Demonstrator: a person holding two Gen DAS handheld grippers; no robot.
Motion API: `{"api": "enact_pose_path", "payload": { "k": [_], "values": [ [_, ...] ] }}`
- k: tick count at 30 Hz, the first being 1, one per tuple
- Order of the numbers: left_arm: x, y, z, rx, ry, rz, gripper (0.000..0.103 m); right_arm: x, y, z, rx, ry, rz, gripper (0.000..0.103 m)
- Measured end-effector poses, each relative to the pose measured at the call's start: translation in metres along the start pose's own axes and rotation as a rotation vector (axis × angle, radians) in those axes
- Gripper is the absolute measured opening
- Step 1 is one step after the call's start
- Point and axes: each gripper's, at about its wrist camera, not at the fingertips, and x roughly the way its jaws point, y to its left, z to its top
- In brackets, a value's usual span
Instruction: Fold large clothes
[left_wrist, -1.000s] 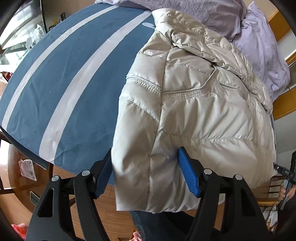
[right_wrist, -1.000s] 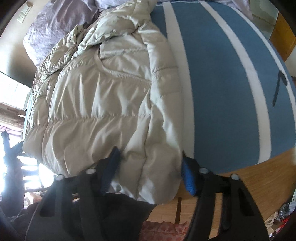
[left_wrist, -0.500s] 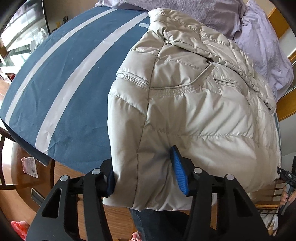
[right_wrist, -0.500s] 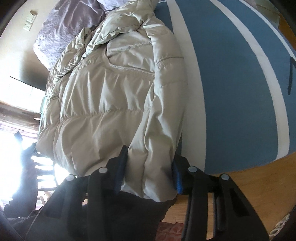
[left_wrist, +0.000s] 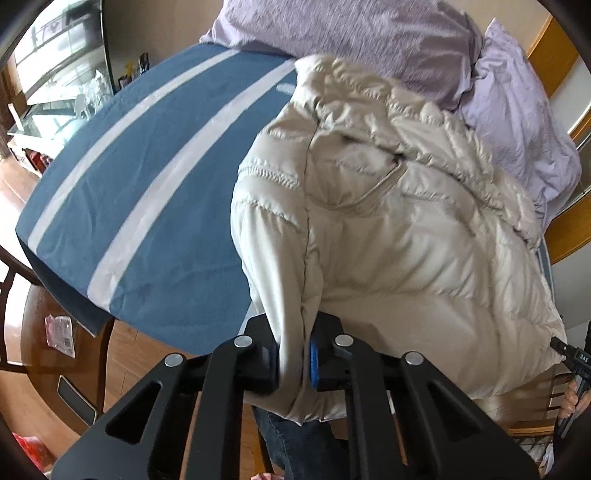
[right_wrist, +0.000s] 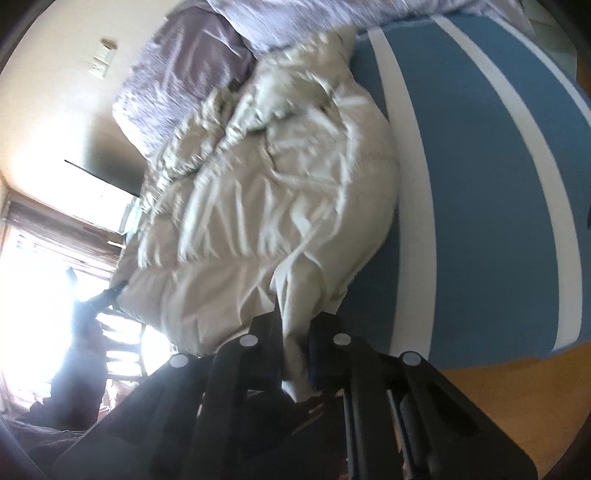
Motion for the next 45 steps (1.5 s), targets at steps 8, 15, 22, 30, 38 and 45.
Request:
{"api": "enact_pose_path", "payload": {
  "k": [8,15,22,30,38,45],
  "values": [
    [-0.033,-0.021,0.049,0.016,-0.097,-0.069,0.008,-0.029,0.039,0.046,-0.038,-0.136,0.022,0.009],
    [-0.044,-0.045,0.113,0.04,-0.18,-0.075,0.008,-0.043,0.068,0.104,-0.024,-0.269,0.016,0.009],
    [-0.031,-0.055,0.172,0.051,-0.205,-0.071,0.008,-0.043,0.074,0.154,0.012,-0.366,-0.041,0.009],
    [0.001,-0.069,0.233,0.076,-0.196,-0.082,0.008,-0.025,0.082,0.21,0.034,-0.438,-0.131,0.009],
    [0.048,-0.077,0.277,0.071,-0.136,-0.074,0.008,0.013,0.077,0.263,0.087,-0.437,-0.222,0.009],
    [0.091,-0.086,0.304,0.054,-0.074,-0.054,0.008,0.047,0.064,0.297,0.138,-0.391,-0.294,0.009]
  ]
}}
